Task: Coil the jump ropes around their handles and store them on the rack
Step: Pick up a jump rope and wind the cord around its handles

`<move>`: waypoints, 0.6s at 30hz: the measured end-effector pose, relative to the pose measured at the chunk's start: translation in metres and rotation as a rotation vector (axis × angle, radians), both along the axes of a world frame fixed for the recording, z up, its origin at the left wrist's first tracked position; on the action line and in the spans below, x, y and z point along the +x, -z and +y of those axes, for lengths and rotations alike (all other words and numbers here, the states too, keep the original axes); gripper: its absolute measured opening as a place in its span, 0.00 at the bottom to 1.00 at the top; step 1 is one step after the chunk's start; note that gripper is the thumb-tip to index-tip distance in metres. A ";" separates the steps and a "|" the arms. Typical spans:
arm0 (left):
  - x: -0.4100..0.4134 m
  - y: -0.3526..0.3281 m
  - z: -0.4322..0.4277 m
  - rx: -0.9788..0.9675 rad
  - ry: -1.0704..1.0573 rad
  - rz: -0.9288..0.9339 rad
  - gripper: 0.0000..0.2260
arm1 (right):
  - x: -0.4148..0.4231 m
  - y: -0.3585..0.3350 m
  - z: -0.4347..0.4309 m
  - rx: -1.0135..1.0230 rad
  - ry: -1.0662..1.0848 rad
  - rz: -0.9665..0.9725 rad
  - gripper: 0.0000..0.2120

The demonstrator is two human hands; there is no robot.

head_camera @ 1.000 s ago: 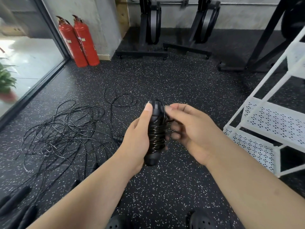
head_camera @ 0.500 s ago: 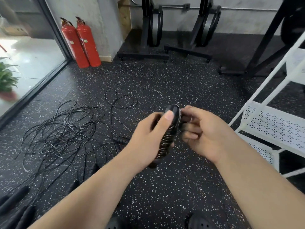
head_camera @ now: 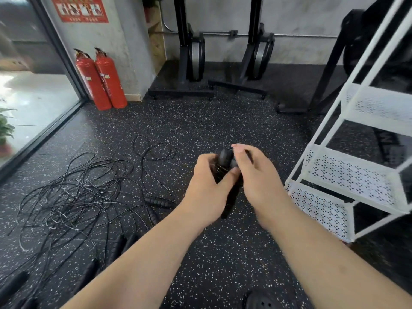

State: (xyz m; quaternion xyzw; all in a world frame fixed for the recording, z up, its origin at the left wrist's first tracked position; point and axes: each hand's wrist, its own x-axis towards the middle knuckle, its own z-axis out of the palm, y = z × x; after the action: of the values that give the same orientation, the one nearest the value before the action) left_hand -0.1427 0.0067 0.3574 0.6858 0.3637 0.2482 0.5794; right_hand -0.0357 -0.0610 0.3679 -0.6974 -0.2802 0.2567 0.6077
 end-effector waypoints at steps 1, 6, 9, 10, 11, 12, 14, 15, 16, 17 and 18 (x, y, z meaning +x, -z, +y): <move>0.004 -0.004 -0.006 0.014 -0.019 0.007 0.15 | -0.002 -0.001 -0.004 0.030 0.045 -0.052 0.10; 0.020 -0.025 -0.049 0.118 -0.022 0.062 0.14 | -0.002 -0.021 -0.035 0.209 0.210 0.057 0.09; 0.024 -0.034 -0.079 0.225 -0.021 0.061 0.16 | -0.003 -0.035 -0.062 0.260 0.231 0.259 0.10; 0.026 -0.037 -0.088 0.249 -0.021 0.053 0.17 | -0.002 -0.040 -0.071 0.272 0.240 0.345 0.11; 0.027 -0.040 -0.098 0.267 -0.020 0.036 0.18 | -0.001 -0.046 -0.081 0.278 0.250 0.421 0.12; 0.028 -0.044 -0.106 0.280 -0.013 0.016 0.18 | 0.001 -0.052 -0.090 0.280 0.262 0.477 0.13; 0.034 -0.052 -0.122 0.291 0.007 -0.041 0.18 | 0.008 -0.065 -0.108 0.256 0.273 0.511 0.14; 0.038 -0.058 -0.129 0.286 0.015 -0.073 0.18 | 0.012 -0.072 -0.116 0.242 0.268 0.487 0.14; 0.043 -0.065 -0.137 0.276 0.022 -0.097 0.17 | 0.016 -0.080 -0.123 0.234 0.262 0.444 0.14; 0.048 -0.072 -0.143 0.267 0.031 -0.115 0.17 | 0.020 -0.088 -0.130 0.230 0.263 0.390 0.14; 0.055 -0.080 -0.149 0.258 0.042 -0.123 0.18 | 0.024 -0.095 -0.135 0.227 0.278 0.329 0.13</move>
State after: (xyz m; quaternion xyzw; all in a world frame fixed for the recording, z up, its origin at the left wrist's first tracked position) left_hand -0.0880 -0.1423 0.4377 0.7457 0.2783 0.3224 0.5125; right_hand -0.0114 -0.1964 0.4634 -0.6052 -0.1058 0.2475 0.7492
